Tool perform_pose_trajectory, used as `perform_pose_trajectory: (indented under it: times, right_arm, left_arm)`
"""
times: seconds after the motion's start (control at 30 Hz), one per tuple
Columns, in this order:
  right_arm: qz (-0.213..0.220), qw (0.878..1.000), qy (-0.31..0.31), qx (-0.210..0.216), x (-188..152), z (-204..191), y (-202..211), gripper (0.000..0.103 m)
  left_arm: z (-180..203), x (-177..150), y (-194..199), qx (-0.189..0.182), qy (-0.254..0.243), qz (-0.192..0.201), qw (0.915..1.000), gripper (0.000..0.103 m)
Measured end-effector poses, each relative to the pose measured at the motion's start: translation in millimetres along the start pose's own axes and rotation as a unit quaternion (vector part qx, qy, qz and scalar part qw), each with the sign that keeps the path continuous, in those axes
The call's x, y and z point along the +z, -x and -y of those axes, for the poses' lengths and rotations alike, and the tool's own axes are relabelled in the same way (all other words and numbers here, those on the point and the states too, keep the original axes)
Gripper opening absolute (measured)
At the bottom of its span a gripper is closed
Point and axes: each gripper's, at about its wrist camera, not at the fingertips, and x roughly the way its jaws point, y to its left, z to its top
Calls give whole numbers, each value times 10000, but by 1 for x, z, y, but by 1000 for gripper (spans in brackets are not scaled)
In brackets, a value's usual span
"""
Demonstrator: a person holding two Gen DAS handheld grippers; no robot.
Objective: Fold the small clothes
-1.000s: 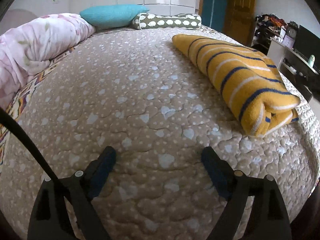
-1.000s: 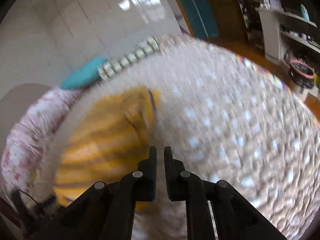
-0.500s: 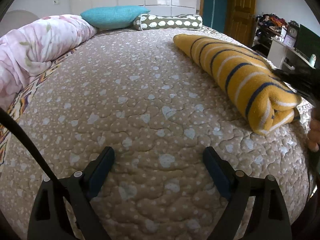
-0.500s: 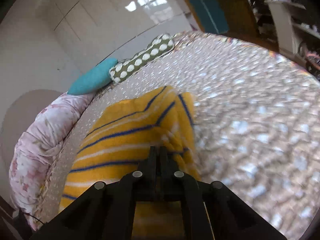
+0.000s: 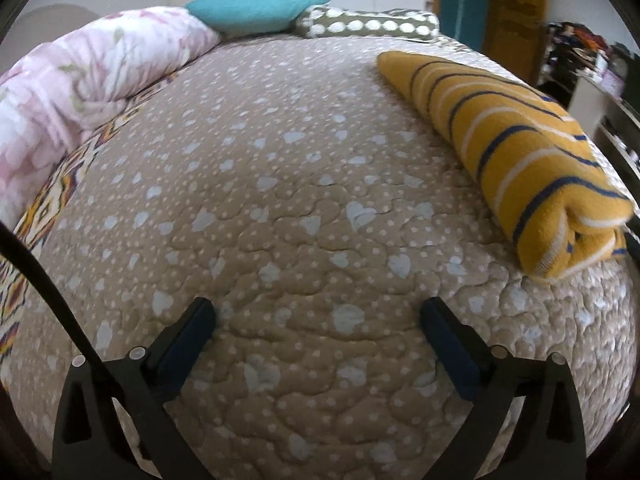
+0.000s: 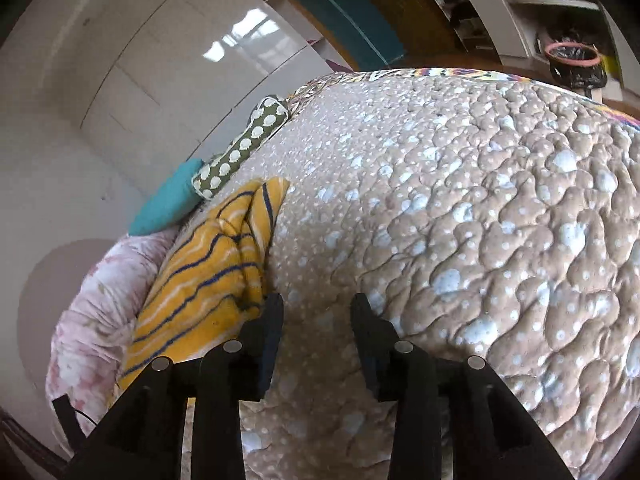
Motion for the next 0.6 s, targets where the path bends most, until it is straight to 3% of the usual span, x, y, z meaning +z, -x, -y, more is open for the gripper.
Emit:
perform_pose_trajectory:
  times: [0.27, 0.6]
  right_arm:
    - [55, 9999, 112, -32, -4, -6, -2, 40]
    - [58, 9998, 165, -45, -6, -6, -4, 42]
  left_arm:
    - [-5, -7, 4, -80, 298, 193, 9993, 103]
    - [2, -10, 12, 53, 152, 133, 9998, 103]
